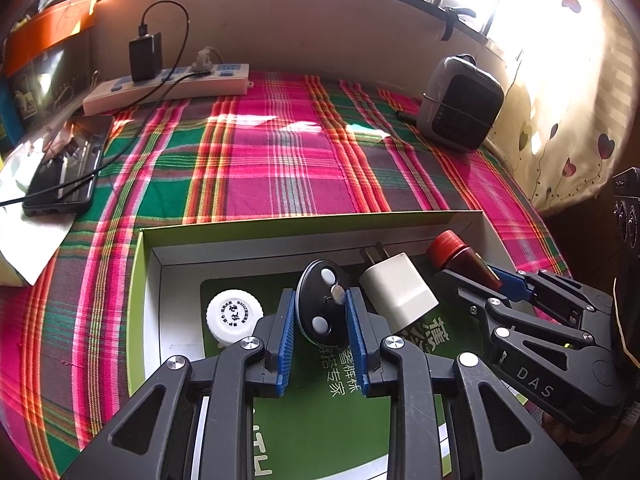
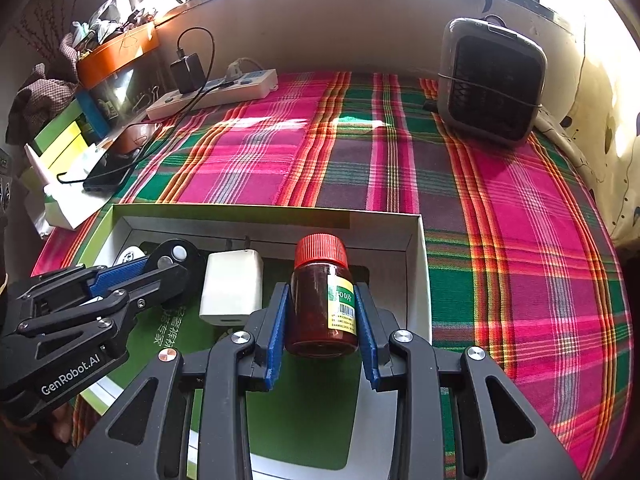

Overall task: Organize rigid objects
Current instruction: 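Carry the disc and bottle in both tools into the green box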

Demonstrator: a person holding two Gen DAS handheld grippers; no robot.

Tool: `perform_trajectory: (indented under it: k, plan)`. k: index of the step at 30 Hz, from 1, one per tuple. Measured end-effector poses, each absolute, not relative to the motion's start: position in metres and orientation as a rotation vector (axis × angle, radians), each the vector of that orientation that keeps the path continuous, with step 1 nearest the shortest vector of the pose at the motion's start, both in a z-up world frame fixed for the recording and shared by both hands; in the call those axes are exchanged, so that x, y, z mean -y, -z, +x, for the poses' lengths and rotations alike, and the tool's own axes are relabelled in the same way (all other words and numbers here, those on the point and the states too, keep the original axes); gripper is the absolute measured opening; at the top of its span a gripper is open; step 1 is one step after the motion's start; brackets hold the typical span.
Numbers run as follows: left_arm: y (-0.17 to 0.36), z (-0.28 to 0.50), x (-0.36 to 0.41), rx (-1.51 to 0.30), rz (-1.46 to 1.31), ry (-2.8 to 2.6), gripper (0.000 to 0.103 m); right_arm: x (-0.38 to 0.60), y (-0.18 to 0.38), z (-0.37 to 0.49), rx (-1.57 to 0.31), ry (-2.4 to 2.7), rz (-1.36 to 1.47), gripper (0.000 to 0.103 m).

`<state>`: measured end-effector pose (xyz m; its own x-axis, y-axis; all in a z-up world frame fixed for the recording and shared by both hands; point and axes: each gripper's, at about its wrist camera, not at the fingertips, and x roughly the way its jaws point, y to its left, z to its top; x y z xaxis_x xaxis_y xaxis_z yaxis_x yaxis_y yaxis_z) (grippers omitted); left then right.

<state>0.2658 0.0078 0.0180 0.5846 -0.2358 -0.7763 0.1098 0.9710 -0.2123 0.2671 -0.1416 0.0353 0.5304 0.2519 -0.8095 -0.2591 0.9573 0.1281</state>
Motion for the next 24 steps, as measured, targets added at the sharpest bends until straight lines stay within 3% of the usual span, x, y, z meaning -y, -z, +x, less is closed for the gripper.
perform_trajectory:
  k: [10, 24]
  plan:
    - [-0.022, 0.263, -0.009, -0.902, -0.144, 0.201, 0.032, 0.143, -0.036, 0.268, -0.96, -0.297, -0.002, 0.035]
    - [-0.032, 0.253, -0.007, -0.881, -0.136, 0.205, 0.033, 0.146, -0.044, 0.26, -0.933, -0.284, 0.011, 0.043]
